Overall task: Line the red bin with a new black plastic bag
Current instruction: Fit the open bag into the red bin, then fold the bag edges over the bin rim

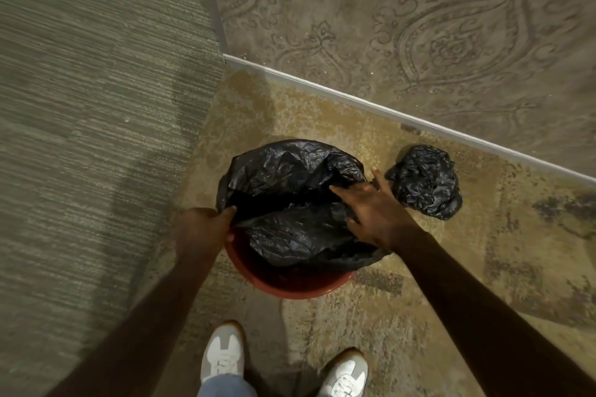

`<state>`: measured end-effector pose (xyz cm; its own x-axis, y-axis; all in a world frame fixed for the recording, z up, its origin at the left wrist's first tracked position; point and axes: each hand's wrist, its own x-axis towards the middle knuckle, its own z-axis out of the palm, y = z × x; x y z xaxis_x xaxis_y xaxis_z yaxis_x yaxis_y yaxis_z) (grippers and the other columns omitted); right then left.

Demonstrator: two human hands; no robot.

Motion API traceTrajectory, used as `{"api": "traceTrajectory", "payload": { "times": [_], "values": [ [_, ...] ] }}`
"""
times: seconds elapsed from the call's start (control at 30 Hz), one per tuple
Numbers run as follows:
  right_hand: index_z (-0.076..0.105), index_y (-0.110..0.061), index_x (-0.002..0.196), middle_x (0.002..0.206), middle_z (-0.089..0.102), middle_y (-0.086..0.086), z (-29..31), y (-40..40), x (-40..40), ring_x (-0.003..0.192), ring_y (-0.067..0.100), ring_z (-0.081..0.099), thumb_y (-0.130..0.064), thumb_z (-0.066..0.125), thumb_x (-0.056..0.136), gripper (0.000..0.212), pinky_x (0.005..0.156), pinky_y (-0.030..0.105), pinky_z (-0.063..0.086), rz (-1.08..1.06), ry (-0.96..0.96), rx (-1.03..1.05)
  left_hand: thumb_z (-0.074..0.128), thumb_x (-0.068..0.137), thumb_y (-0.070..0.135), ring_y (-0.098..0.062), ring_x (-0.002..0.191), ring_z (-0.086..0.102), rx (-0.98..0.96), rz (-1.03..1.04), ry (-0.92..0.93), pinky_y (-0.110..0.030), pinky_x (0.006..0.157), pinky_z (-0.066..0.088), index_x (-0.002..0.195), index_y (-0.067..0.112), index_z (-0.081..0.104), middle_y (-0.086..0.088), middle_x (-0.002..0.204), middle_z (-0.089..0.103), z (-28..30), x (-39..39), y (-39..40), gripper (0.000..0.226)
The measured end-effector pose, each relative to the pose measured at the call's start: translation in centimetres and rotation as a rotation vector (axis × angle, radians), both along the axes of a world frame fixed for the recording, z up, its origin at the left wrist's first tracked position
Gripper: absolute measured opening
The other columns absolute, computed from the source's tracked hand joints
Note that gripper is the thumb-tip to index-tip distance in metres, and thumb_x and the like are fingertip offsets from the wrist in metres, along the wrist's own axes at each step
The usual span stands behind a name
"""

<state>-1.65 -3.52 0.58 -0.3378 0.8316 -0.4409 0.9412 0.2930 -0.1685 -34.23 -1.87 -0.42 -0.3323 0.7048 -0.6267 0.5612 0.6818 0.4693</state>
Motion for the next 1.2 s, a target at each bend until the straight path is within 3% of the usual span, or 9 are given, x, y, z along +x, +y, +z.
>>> {"api": "traceTrajectory", "payload": {
  "times": [0.07, 0.17, 0.3, 0.4, 0.6, 0.73, 0.83, 0.97, 1.2],
  "values": [
    [0.059, -0.028, 0.132, 0.123, 0.069, -0.001, 0.2, 0.9, -0.2, 0.127, 0.022, 0.051, -0.037, 0.055, 0.086, 0.046, 0.121, 0.047, 0.009, 0.031, -0.074, 0.007, 0.064, 0.097, 0.031, -0.015, 0.042, 0.067, -0.083, 0.174, -0.142, -0.031, 0.047, 0.060, 0.081, -0.003, 0.071, -0.011, 0.061, 0.074, -0.1, 0.2, 0.0, 0.038],
    [0.069, -0.028, 0.100, 0.101, 0.069, -0.005, 0.8, 0.6, -0.3, 0.112, 0.020, 0.052, -0.036, 0.049, 0.089, 0.024, 0.107, 0.040, 0.027, 0.065, -0.124, -0.005, 0.048, 0.106, 0.019, -0.030, 0.078, 0.071, -0.237, 0.523, -0.519, -0.039, 0.055, 0.061, 0.103, 0.001, 0.061, -0.019, 0.091, 0.070, 0.7, -0.1, -0.7, 0.023],
    [0.067, -0.032, 0.093, 0.096, 0.068, -0.011, 2.7, -3.6, 0.8, 0.098, 0.015, 0.055, -0.039, 0.041, 0.091, 0.027, 0.098, 0.038, 0.033, -0.024, 0.028, 0.070, 0.050, 0.104, 0.009, -0.024, 0.069, 0.076, -0.233, 0.727, -0.805, -0.031, 0.052, 0.064, 0.098, 0.002, 0.064, -0.016, 0.084, 0.076, 1.7, -1.5, -3.9, 0.017],
    [0.063, -0.036, 0.095, 0.096, 0.069, -0.015, 3.3, -8.3, 1.5, 0.093, 0.012, 0.058, -0.040, 0.049, 0.090, 0.016, 0.095, 0.035, 0.033, -0.120, 0.191, 0.103, 0.049, 0.104, 0.013, -0.016, 0.063, 0.078, -0.236, 0.751, -0.924, -0.029, 0.056, 0.064, 0.085, 0.005, 0.075, -0.009, 0.073, 0.081, 1.3, -2.0, -7.1, 0.033],
    [0.065, -0.033, 0.099, 0.102, 0.065, -0.014, 1.6, -15.2, 0.7, 0.098, 0.014, 0.062, -0.040, 0.063, 0.082, 0.019, 0.091, 0.033, 0.032, -0.139, 0.178, 0.072, 0.041, 0.108, 0.015, -0.009, 0.061, 0.073, -0.039, 0.628, -0.904, -0.020, 0.052, 0.058, 0.072, 0.018, 0.083, 0.000, 0.070, 0.078, -0.2, -0.5, -11.2, 0.055],
    [0.069, -0.032, 0.107, 0.112, 0.068, -0.014, 0.8, -15.6, 0.2, 0.111, 0.017, 0.063, -0.037, 0.064, 0.082, 0.026, 0.101, 0.039, 0.033, -0.064, 0.147, 0.004, 0.043, 0.108, 0.029, -0.022, 0.092, 0.075, 0.060, 0.549, -0.835, -0.035, 0.074, 0.063, 0.106, 0.007, 0.075, -0.013, 0.101, 0.078, -1.0, 0.0, -11.8, 0.039],
    [0.068, -0.037, 0.120, 0.129, 0.066, -0.016, 0.9, -14.8, 0.4, 0.129, 0.015, 0.056, -0.033, 0.068, 0.080, 0.041, 0.112, 0.050, 0.030, -0.044, 0.100, -0.072, 0.051, 0.105, 0.025, -0.029, 0.097, 0.070, 0.083, 0.514, -0.816, -0.040, 0.078, 0.061, 0.119, -0.009, 0.060, -0.020, 0.107, 0.072, -1.8, 0.1, -11.4, 0.038],
    [0.067, -0.034, 0.128, 0.134, 0.066, -0.009, 0.6, -14.3, 0.0, 0.137, 0.021, 0.052, -0.031, 0.071, 0.077, 0.051, 0.116, 0.060, 0.020, 0.090, -0.112, -0.156, 0.059, 0.100, 0.012, -0.025, 0.081, 0.072, 0.119, 0.530, -0.753, -0.032, 0.065, 0.064, 0.093, 0.008, 0.064, -0.008, 0.084, 0.077, -1.8, 0.6, -10.7, 0.010],
    [0.069, -0.035, 0.120, 0.129, 0.070, -0.002, -0.4, -13.5, 1.5, 0.133, 0.027, 0.055, -0.028, 0.076, 0.068, 0.053, 0.115, 0.064, 0.029, 0.230, -0.241, -0.212, 0.063, 0.096, 0.004, -0.016, 0.068, 0.072, 0.104, 0.580, -0.757, -0.027, 0.058, 0.062, 0.078, 0.015, 0.059, -0.007, 0.077, 0.071, -0.9, 2.1, -13.3, 0.022]
  ]
}}
